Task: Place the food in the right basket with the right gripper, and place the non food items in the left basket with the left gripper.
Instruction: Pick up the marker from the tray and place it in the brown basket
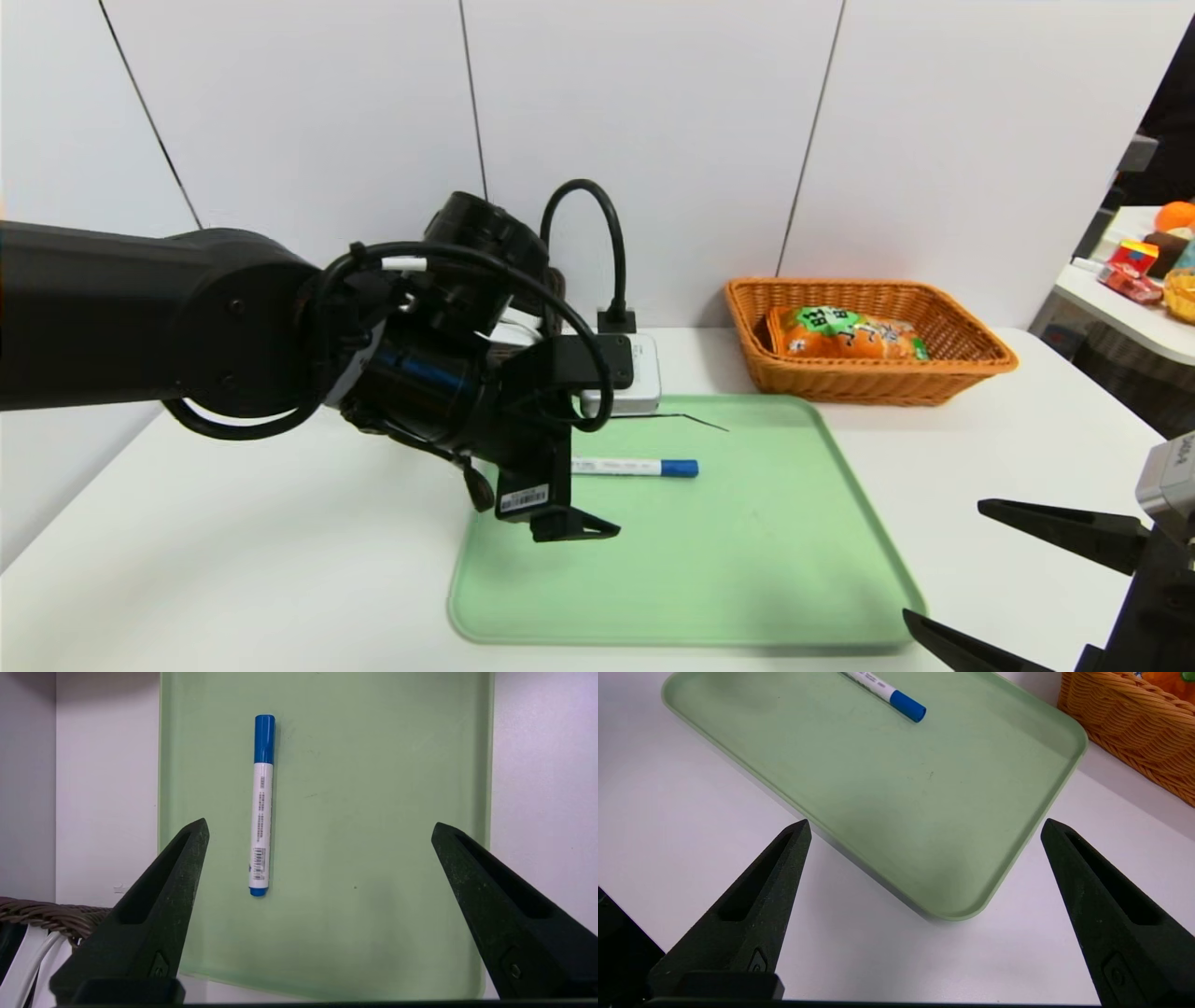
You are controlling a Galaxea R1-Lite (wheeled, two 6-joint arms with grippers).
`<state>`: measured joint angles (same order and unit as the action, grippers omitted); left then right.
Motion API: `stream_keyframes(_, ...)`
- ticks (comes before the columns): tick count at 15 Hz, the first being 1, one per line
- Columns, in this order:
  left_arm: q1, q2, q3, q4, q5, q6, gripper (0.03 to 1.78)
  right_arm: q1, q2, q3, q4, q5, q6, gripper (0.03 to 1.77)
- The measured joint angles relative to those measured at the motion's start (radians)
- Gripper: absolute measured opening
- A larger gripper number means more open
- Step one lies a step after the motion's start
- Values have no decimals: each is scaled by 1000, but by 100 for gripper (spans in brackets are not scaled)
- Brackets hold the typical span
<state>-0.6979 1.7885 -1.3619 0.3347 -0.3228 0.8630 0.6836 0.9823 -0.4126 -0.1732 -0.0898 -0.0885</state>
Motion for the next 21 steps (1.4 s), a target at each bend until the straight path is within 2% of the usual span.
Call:
stream_keyframes(11,66,235,-123,2,-41,0,169,0,-11,5,0,0,4,170)
stream_keyframes(21,132,382,-233,-1,-47,-6,169,0,-13,14,0,0,2,170)
